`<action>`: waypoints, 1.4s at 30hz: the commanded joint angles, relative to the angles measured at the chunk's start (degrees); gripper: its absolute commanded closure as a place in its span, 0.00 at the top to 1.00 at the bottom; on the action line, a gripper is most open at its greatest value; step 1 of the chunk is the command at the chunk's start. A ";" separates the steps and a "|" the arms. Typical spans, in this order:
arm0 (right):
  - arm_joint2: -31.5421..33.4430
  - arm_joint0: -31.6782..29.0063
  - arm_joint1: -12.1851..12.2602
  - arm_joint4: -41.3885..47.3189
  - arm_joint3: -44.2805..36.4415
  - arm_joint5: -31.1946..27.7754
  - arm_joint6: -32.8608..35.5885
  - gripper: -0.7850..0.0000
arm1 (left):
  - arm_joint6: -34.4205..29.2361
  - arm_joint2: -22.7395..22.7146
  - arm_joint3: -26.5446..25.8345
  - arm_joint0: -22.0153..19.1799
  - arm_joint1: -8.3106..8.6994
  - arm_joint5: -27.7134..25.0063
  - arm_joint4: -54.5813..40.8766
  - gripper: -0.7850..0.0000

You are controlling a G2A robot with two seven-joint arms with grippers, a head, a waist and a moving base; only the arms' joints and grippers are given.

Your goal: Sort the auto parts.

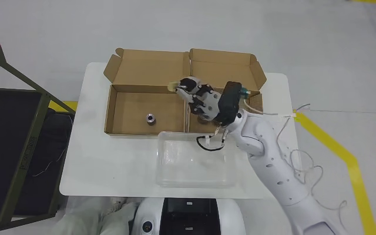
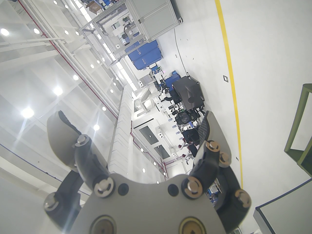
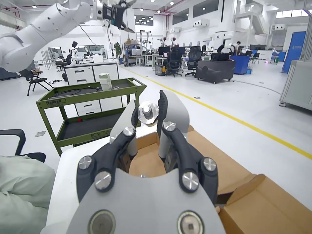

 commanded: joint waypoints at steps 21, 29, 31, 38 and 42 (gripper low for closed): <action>-9.78 11.45 -3.64 5.15 21.67 0.46 16.19 0.00 | 0.00 0.00 0.00 0.00 0.00 0.00 0.00 1.00; -14.86 15.68 -6.15 7.37 29.40 0.05 19.59 0.00 | 0.00 0.00 0.00 0.00 0.00 0.00 0.00 1.00; -16.07 16.50 -6.84 7.45 31.17 0.13 19.50 0.00 | 0.00 0.00 0.00 0.00 0.00 0.00 0.00 1.00; -19.94 19.25 -9.23 6.08 36.53 0.77 19.57 0.00 | 0.00 0.00 0.00 0.00 0.00 0.00 0.00 1.00; -21.33 20.39 -10.25 5.05 38.78 1.08 19.56 0.00 | 0.00 0.00 0.00 0.00 0.00 0.00 0.00 1.00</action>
